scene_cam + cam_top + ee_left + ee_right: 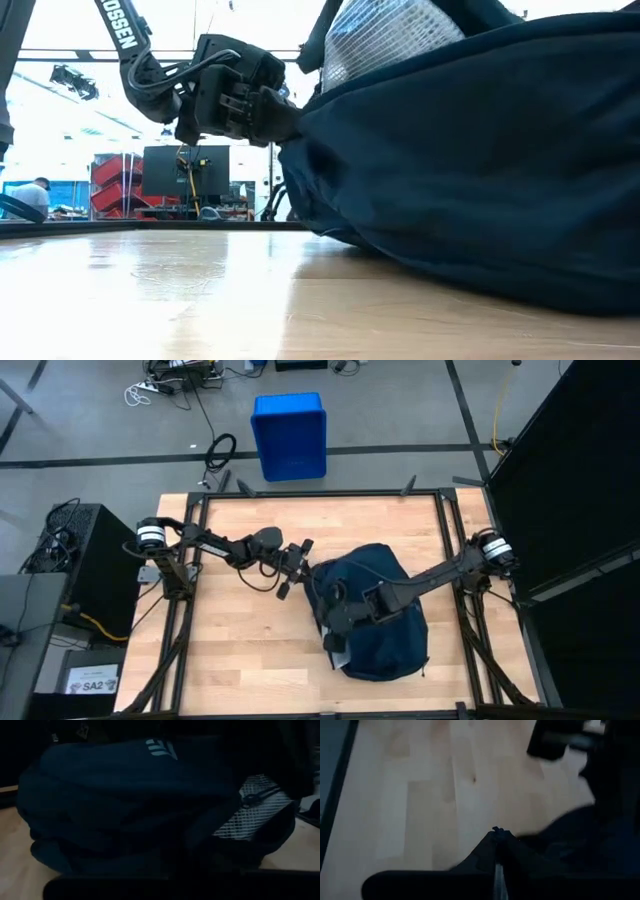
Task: Unpack backpack
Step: Close the dark blue backpack
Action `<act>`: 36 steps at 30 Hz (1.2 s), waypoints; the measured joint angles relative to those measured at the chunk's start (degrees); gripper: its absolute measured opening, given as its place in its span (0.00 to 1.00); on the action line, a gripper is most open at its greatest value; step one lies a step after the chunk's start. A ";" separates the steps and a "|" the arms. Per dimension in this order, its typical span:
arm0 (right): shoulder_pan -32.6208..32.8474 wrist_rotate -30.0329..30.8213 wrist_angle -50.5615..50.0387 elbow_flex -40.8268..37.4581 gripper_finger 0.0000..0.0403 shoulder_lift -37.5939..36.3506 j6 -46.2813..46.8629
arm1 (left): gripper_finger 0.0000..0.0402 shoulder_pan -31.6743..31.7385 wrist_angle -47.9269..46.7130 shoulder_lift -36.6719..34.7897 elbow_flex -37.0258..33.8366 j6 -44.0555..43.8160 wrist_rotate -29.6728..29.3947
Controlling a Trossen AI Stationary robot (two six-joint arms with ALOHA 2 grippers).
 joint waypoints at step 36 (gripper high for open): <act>6.42 8.88 -5.12 0.09 0.00 -0.76 7.54 | 0.47 -27.23 -1.82 -3.60 -0.02 40.82 -47.40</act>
